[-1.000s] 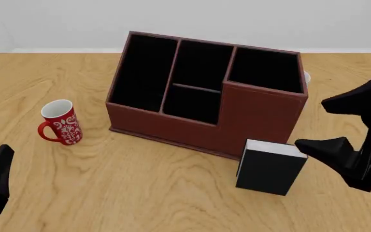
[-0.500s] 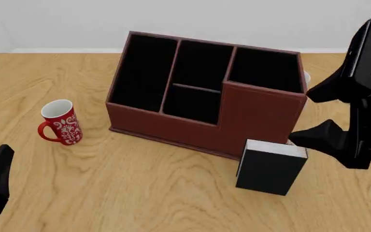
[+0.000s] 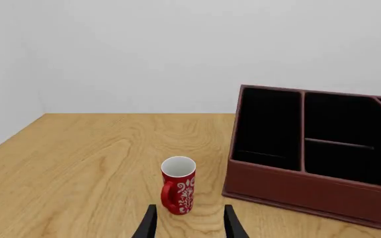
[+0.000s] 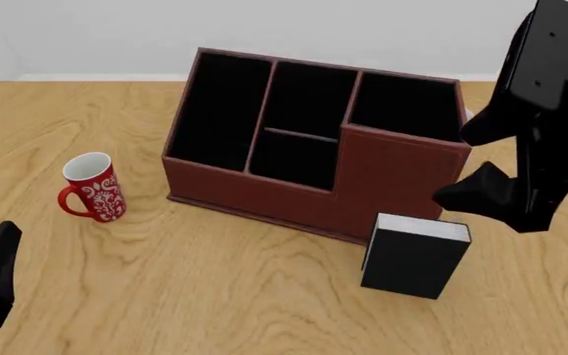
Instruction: Pick up the book and place it in the right compartment of the caddy.
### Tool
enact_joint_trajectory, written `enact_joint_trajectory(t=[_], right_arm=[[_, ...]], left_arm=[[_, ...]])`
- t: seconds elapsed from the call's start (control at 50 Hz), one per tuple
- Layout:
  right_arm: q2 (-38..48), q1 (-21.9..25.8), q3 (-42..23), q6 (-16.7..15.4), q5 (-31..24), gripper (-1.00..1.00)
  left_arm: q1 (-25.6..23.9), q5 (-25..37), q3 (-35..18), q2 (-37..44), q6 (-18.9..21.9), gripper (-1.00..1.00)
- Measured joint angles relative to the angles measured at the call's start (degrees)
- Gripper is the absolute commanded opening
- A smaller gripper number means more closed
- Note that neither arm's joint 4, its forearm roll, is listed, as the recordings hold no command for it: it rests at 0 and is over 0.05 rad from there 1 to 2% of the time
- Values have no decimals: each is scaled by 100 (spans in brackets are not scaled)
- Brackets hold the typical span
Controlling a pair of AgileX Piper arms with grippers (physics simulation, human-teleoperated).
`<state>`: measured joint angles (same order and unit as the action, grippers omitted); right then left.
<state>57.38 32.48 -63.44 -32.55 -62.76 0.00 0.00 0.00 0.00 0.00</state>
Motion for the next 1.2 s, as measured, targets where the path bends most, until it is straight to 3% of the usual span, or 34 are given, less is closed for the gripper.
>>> enact_joint_trajectory(t=[0.48, 1.2], right_arm=[[224, 114, 81, 407, 137, 100], [456, -39, 596, 597, 759, 100]], left_arm=[[0, 0, 0, 0, 0, 100], [0, 0, 0, 0, 0, 100]])
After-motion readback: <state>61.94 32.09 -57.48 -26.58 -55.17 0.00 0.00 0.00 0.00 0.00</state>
